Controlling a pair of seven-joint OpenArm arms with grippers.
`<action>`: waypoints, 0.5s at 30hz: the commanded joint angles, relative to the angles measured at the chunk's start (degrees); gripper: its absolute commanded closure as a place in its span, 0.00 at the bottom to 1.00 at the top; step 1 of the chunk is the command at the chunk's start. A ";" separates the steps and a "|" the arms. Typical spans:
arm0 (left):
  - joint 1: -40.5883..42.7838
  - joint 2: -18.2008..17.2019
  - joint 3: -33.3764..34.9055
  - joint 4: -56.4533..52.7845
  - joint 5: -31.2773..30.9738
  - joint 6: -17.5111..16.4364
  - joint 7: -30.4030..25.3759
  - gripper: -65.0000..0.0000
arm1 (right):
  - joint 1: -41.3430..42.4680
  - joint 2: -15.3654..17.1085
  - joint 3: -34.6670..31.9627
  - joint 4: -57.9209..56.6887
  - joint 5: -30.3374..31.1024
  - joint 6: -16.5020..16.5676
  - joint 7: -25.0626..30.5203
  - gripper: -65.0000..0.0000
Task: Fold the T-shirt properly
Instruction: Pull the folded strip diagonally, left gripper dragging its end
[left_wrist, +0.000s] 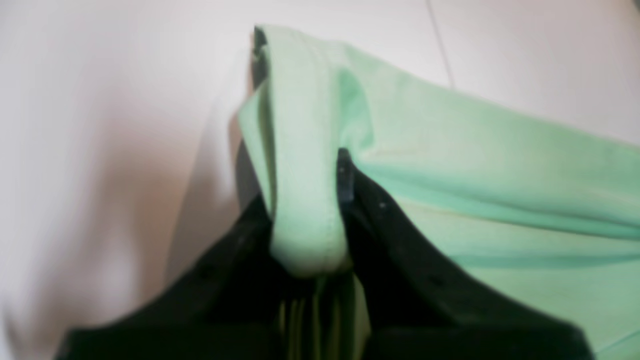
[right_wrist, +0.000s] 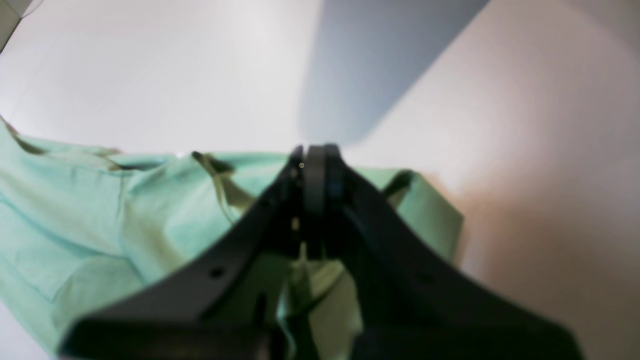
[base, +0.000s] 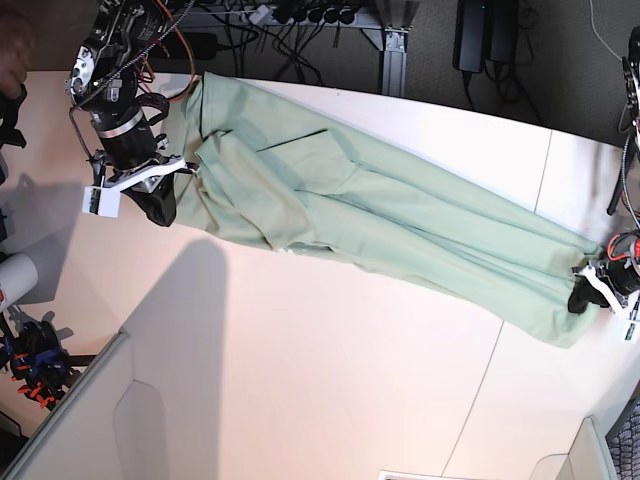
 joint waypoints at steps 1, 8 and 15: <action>-3.02 -1.86 1.60 -0.07 0.31 2.03 -1.68 1.00 | 0.42 0.79 0.31 1.16 1.11 0.07 0.96 1.00; -9.31 -6.19 11.54 -1.29 3.72 8.90 -1.73 1.00 | 0.44 0.74 0.28 1.16 2.49 0.09 0.46 1.00; -3.06 -6.16 11.63 18.36 0.81 8.48 6.45 1.00 | 0.39 0.76 0.31 1.16 2.19 0.09 -0.09 1.00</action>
